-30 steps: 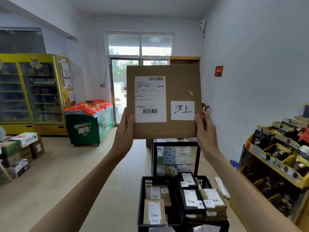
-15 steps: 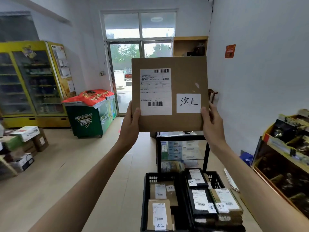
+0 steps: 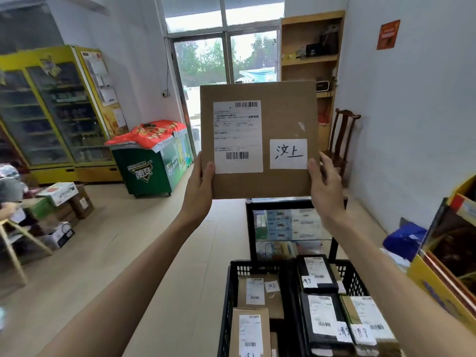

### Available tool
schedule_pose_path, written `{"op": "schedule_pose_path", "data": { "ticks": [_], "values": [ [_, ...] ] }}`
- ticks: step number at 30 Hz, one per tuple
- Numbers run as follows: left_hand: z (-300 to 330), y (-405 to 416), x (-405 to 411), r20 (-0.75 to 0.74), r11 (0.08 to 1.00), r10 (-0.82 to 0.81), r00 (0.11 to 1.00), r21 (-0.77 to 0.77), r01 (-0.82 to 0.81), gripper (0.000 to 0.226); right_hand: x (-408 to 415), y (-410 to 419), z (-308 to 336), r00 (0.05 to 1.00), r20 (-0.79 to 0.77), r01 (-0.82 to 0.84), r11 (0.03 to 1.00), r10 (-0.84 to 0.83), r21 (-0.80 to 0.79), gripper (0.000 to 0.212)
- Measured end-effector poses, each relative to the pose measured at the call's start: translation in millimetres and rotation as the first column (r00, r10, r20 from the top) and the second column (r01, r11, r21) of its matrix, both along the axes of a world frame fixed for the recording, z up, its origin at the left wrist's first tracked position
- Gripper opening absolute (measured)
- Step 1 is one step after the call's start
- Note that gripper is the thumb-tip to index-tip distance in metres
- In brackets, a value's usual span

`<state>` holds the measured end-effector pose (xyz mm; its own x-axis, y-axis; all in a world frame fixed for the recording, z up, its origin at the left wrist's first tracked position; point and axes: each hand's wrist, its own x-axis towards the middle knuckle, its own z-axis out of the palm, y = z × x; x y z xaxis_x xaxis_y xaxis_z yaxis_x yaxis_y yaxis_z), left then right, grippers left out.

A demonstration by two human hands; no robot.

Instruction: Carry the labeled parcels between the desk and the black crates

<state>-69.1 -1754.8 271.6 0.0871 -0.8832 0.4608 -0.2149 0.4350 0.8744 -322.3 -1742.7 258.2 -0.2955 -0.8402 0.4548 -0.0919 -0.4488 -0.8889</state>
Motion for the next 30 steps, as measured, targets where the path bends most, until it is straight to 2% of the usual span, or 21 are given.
{"op": "schedule_pose_path", "data": {
  "ticks": [7,16,22,30],
  "values": [
    [-47,-49,12,0.011,0.997,-0.018,1.000,0.080,0.017,0.047,6,-52,-41,1.000,-0.017,-0.011,0.997,0.013,0.078,0.040],
    [-118,-130,45,-0.018,0.974,-0.020,1.000,0.226,0.024,0.047,44,-133,-112,0.999,-0.049,0.012,0.956,0.003,0.293,0.046],
    [-216,-184,72,-0.027,0.911,-0.033,0.999,0.409,0.041,0.045,67,-184,-205,0.997,-0.079,0.061,0.886,-0.028,0.459,0.044],
    [-369,-220,74,0.000,0.779,-0.085,0.996,0.624,0.067,0.044,66,-201,-355,0.994,-0.048,0.107,0.758,-0.100,0.644,0.042]
  ]
}}
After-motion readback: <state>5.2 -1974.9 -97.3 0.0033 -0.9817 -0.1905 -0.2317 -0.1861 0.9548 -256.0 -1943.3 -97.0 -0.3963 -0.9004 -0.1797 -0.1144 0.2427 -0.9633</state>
